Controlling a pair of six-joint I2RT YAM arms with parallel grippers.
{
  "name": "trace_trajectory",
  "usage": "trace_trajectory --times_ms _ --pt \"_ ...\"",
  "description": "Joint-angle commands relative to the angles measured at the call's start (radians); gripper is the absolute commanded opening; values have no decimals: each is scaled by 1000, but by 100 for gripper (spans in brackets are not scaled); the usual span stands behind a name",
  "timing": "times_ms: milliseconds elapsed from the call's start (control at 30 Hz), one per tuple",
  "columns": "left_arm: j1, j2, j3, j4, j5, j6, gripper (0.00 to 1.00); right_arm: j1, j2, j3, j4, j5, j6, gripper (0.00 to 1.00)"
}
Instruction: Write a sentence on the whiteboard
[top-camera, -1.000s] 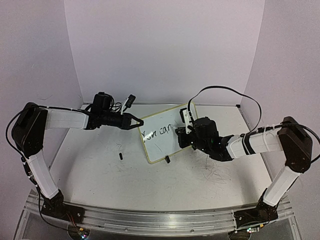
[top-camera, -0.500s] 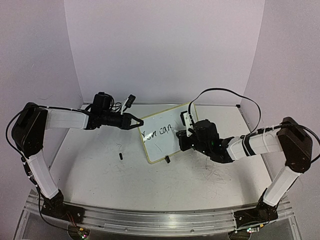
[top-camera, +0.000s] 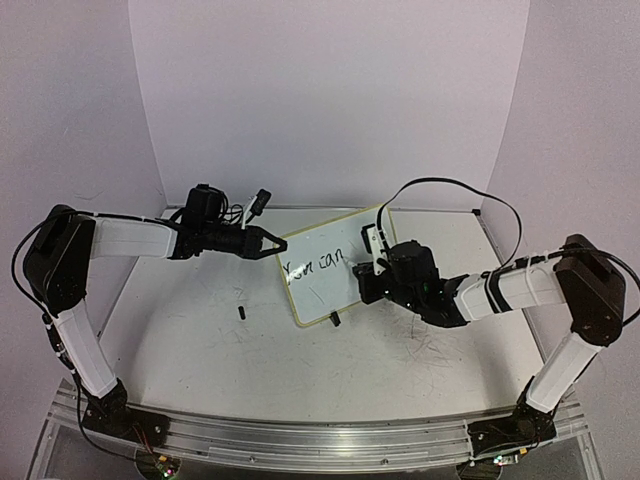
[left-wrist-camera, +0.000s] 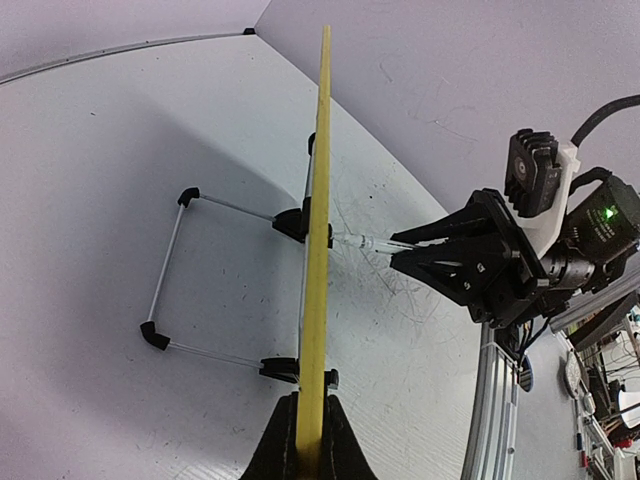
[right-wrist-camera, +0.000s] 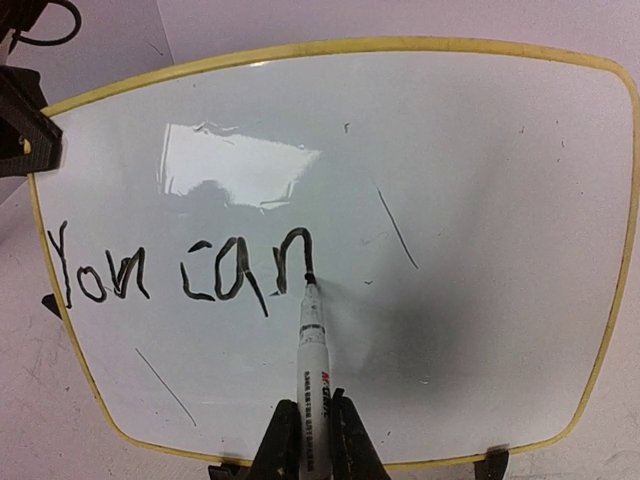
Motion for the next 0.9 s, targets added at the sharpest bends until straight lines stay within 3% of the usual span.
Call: trace_trajectory --times_ms 0,167,367,867 --pt "7 -46 -19 -26 -16 24 0 -6 -91 -7 -14 -19 -3 0" --pt "7 -44 -18 -27 -15 25 0 -30 -219 -62 -14 -21 -18 0" --pt "7 -42 -16 -27 -12 25 0 -89 -106 16 -41 -75 -60 0" --pt "8 -43 -13 -29 -15 26 0 -75 -58 -3 17 -67 -47 0"
